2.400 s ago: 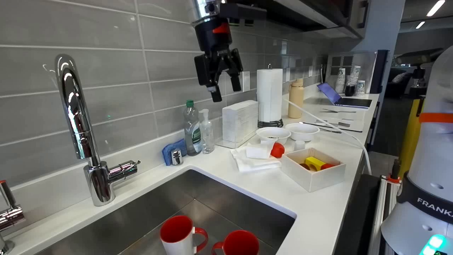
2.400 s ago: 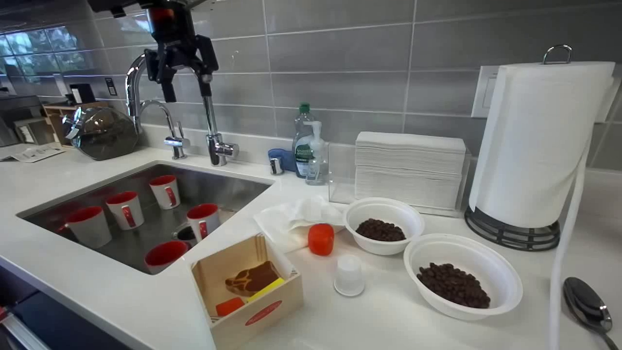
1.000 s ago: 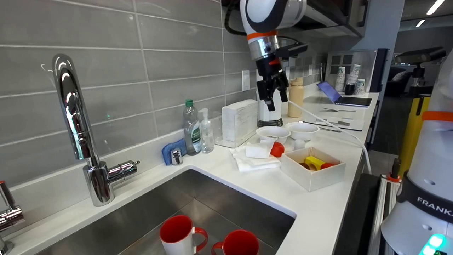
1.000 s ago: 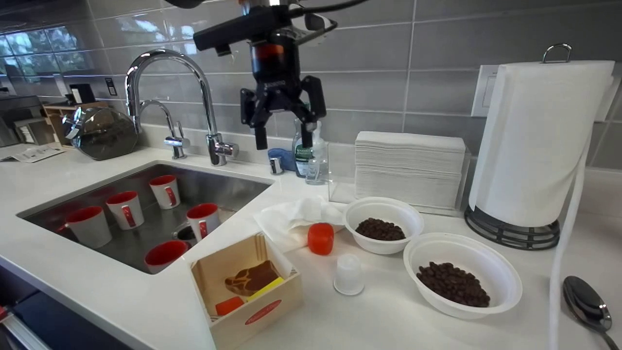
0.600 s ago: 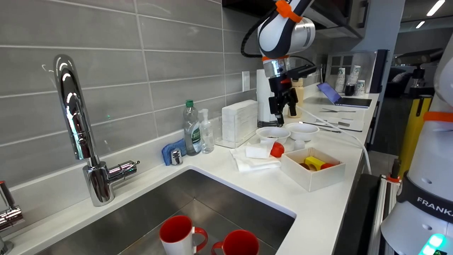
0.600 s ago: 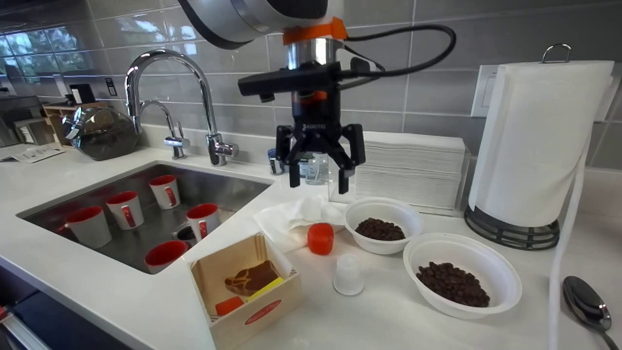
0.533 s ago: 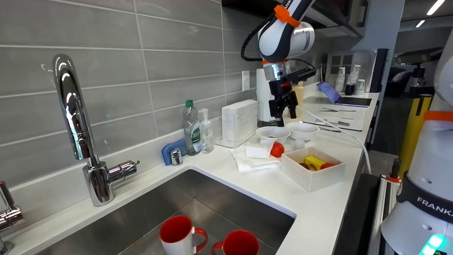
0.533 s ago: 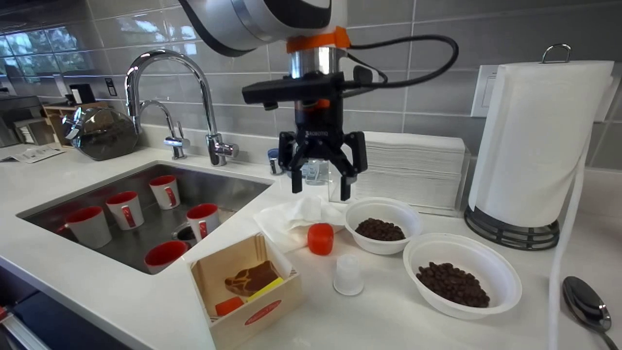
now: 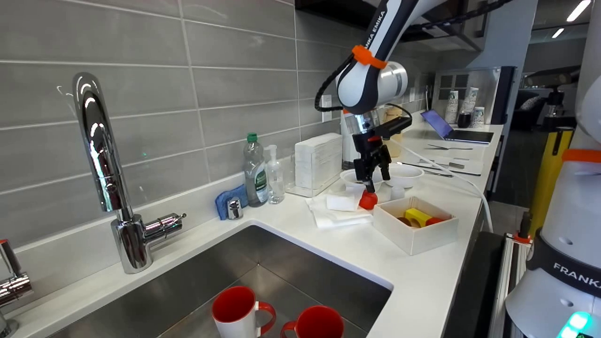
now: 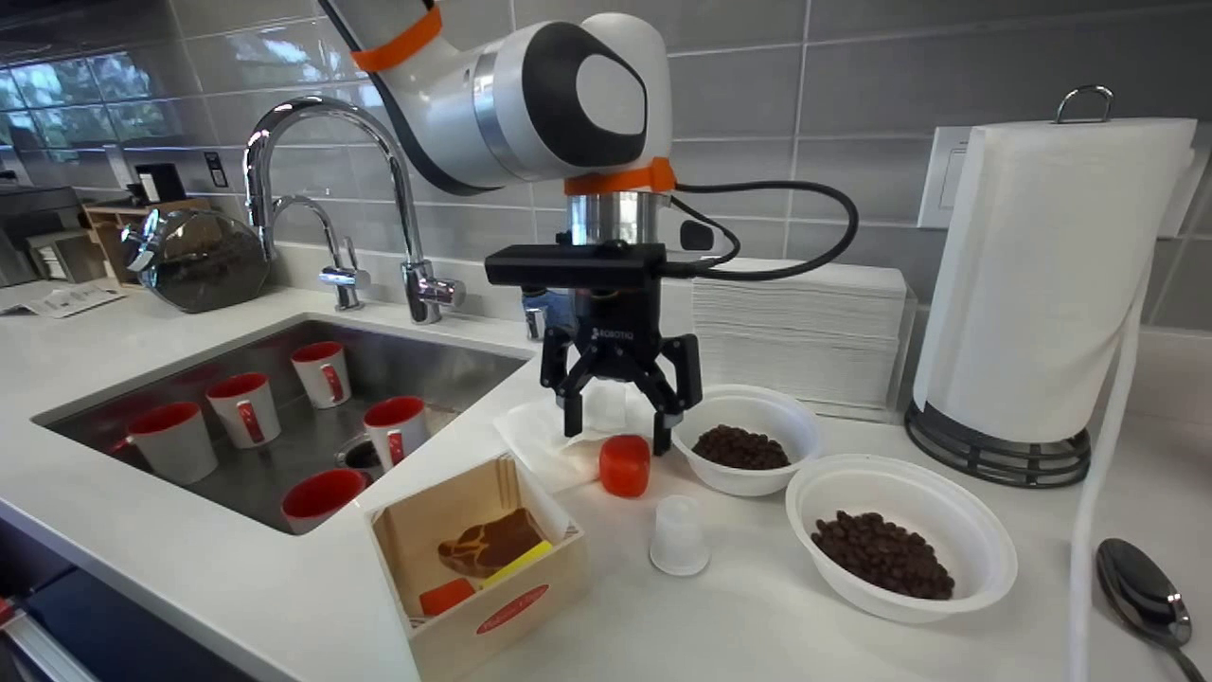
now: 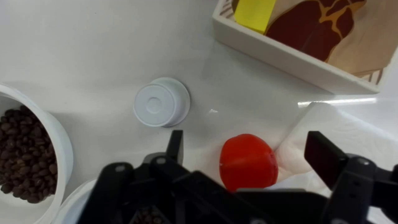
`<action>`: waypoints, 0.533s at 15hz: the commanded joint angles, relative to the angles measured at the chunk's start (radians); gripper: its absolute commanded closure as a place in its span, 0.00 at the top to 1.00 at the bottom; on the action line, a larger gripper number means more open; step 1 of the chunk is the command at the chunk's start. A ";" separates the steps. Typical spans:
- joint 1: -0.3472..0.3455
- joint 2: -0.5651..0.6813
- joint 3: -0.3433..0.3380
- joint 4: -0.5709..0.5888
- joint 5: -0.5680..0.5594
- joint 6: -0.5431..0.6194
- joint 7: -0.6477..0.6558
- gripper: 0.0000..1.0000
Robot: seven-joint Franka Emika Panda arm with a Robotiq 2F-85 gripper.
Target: Pick up the orange ball and small white cup, put them in the wooden box, pour the contents of the left plate into the right plate
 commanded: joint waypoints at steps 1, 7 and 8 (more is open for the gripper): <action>0.012 0.055 0.006 0.031 -0.021 0.039 0.041 1.00; 0.011 0.115 -0.012 0.020 -0.062 0.115 0.086 0.91; 0.010 0.124 -0.016 0.019 -0.061 0.127 0.092 0.74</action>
